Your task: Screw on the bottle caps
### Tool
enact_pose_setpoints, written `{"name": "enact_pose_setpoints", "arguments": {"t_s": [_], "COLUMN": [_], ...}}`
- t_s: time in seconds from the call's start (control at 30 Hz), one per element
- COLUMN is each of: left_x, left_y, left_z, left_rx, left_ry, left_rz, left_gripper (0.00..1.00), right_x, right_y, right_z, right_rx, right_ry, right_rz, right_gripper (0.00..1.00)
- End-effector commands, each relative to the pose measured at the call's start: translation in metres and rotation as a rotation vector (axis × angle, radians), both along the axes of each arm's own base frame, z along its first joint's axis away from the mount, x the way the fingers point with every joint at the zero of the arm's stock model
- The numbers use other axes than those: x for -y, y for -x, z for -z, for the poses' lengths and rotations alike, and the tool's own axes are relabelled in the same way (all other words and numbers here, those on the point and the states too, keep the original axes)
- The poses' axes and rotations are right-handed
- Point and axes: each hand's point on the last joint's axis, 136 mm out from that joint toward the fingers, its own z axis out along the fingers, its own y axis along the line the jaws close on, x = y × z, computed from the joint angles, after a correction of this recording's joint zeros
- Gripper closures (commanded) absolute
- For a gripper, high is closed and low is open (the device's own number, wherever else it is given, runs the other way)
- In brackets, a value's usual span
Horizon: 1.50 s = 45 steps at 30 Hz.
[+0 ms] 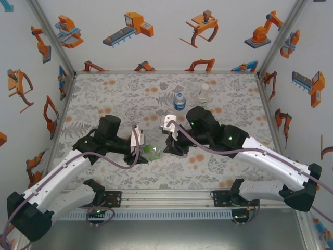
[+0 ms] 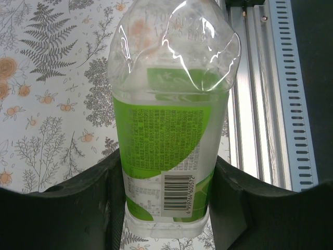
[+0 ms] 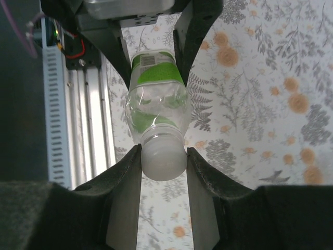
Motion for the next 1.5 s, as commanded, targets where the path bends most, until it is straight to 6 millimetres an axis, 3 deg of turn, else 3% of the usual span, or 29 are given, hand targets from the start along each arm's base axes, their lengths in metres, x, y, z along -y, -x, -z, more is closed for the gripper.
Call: {"name": "enact_pose_setpoints", "arguments": {"t_s": [0.0, 0.13, 0.27, 0.53, 0.67, 0.77, 0.87, 1.0, 1.23, 1.47], "left_x": [0.007, 0.008, 0.007, 0.008, 0.007, 0.007, 0.007, 0.008, 0.008, 0.008], "left_y": [-0.014, -0.014, -0.014, -0.015, -0.016, -0.015, -0.015, -0.015, -0.016, -0.014], "left_z": [-0.03, -0.029, -0.029, -0.028, -0.027, -0.028, -0.028, -0.026, -0.025, -0.023], "left_rx": [0.052, 0.049, 0.051, 0.051, 0.05, 0.054, 0.054, 0.05, 0.045, 0.04], "left_ry": [0.071, 0.07, 0.069, 0.063, 0.061, 0.061, 0.061, 0.059, 0.055, 0.05], "left_rz": [-0.025, -0.024, -0.024, -0.028, -0.029, -0.03, -0.029, -0.026, -0.023, -0.015], "left_gripper": [1.0, 1.0, 1.0, 1.0, 1.0, 1.0, 1.0, 1.0, 1.0, 1.0], "right_x": [-0.011, -0.014, -0.01, 0.008, 0.008, 0.009, 0.013, 0.014, 0.016, 0.016], "right_y": [0.012, 0.007, -0.01, -0.03, -0.038, -0.043, -0.048, -0.054, -0.057, -0.042], "right_z": [0.007, 0.002, 0.002, 0.041, 0.05, 0.051, 0.05, 0.032, -0.03, -0.063], "right_rx": [-0.229, -0.327, -0.46, -0.803, -0.927, -0.942, -0.895, -0.794, -0.509, -0.256], "right_ry": [-0.026, -0.067, -0.072, 0.013, -0.01, -0.016, -0.016, -0.043, -0.133, -0.192], "right_rz": [0.061, 0.138, 0.332, 0.763, 0.895, 0.932, 0.947, 0.893, 0.689, 0.462], "right_gripper": [1.0, 1.0, 1.0, 1.0, 0.99, 0.85, 0.77, 0.62, 0.39, 0.39]}}
